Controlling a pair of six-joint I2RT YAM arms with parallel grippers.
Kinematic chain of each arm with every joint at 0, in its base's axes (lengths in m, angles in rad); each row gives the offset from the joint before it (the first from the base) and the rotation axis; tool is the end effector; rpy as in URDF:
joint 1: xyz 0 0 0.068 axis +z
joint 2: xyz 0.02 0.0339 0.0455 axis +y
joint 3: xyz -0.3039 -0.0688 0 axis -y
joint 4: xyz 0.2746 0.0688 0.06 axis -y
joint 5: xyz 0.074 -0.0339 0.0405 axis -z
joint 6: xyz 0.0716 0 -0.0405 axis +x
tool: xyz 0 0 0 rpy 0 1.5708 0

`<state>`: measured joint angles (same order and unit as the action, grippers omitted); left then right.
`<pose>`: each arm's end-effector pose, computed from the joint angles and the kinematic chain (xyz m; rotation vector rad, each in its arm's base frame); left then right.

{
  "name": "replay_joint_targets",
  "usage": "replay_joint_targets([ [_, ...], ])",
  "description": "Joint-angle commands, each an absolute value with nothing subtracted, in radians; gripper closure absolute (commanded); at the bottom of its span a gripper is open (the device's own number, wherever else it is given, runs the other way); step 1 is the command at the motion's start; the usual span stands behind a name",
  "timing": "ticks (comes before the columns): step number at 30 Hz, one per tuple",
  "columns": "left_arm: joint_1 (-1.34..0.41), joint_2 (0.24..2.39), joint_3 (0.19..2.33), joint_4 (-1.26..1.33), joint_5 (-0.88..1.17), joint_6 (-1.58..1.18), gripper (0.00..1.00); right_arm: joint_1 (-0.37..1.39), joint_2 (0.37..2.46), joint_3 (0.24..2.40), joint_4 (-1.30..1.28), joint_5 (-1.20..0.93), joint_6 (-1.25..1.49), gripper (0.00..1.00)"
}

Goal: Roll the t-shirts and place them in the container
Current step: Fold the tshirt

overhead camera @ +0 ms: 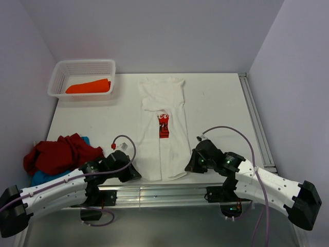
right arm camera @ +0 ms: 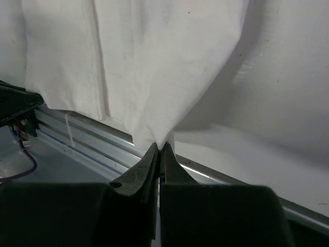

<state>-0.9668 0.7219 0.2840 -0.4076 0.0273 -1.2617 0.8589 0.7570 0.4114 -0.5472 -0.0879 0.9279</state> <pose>0.0907 -0.1349 0.1433 -0.3819 2.6663 -0.9335 0.1056 0.1320 0.1724 0.0507 2.6681 0.8067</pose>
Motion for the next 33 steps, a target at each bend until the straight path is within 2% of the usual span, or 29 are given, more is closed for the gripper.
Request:
replay_joint_targets([
  [1,-0.969,0.745,0.359,-0.388,0.005,-1.236,1.00,0.839,0.765,0.478,-0.566,-0.057,0.885,1.00],
  [11,-0.869,0.710,0.433,-0.442,-0.026,-1.178,1.00,0.701,0.807,0.520,-0.549,-0.132,0.772,1.00],
  [19,-0.732,0.768,0.457,-0.405,0.043,-1.085,1.00,0.594,0.847,0.577,-0.546,-0.169,0.703,1.00],
  [33,-0.612,0.880,0.551,-0.374,0.072,-0.976,1.00,0.494,0.999,0.661,-0.496,-0.210,0.608,1.00],
])
